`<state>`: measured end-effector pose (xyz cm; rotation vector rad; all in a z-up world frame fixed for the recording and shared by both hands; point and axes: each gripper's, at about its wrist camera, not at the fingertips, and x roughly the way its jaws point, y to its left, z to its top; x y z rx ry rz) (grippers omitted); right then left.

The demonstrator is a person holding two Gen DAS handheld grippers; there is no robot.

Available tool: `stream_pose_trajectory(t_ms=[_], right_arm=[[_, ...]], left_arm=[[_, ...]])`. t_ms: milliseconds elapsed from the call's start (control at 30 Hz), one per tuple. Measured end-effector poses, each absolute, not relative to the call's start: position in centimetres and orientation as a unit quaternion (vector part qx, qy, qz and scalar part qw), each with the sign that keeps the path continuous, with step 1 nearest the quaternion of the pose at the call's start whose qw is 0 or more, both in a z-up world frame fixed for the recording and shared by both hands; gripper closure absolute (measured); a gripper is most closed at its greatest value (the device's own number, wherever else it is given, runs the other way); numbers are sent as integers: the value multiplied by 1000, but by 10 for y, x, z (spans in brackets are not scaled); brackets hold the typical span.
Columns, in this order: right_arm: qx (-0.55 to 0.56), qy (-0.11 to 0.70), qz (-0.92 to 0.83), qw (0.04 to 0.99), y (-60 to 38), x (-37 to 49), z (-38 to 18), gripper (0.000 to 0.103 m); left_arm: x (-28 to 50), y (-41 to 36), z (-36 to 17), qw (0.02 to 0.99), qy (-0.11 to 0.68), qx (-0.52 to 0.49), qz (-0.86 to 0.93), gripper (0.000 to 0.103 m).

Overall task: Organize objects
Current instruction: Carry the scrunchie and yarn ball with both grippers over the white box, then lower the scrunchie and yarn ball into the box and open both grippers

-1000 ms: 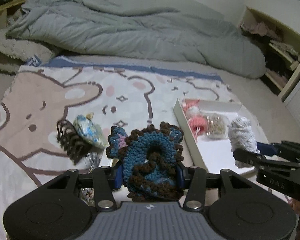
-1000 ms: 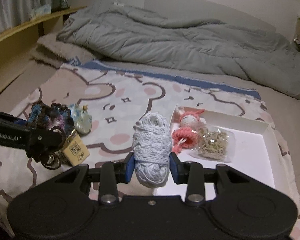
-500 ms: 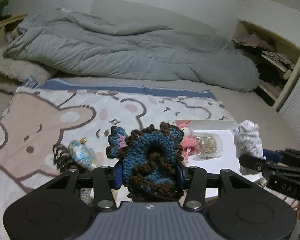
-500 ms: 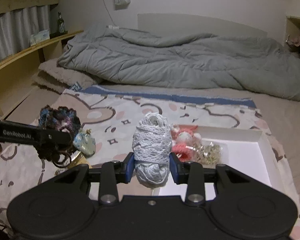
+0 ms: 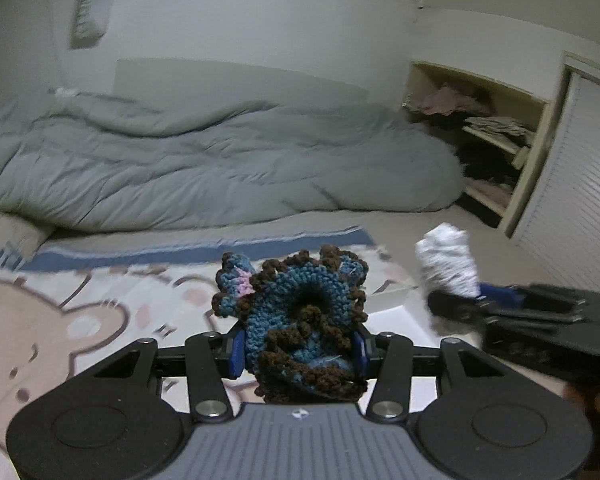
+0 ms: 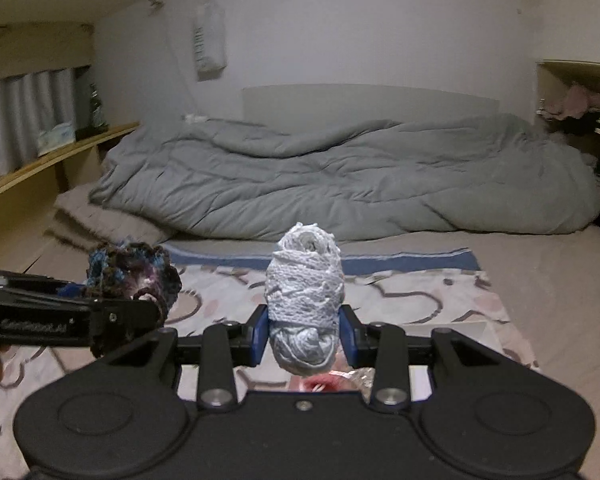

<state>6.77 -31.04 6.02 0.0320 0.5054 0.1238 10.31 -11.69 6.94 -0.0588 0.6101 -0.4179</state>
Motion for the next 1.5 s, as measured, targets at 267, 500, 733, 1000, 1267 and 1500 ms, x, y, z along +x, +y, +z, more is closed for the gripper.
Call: stream_pose_trajectory(t_ms=[267,500,733,1000,1267,1500], right_arm=[[25,282,29,959,-341,87,27,65],[12,340,17,940,-355,103,-18,65],[11,396,27,918,-360,114,-57,65],[9,439,31,898,-368,115,-83,65],[37,442,44,895,-376,119,-92,62],[35,449,38,892,-376,117,-94,55]], left_arm=[[132,-159,46,904,336,-83,-252,54],[159,-175,-15,864,405,-137,-266,53],[169,-185,-59,852,444,-126,-247,53],[176,-195,-91,844,468,-113,-234,53],[175,-200,-96,856,462,-54,-226,33],[174,-200,-99,856,468,-31,-216,29]])
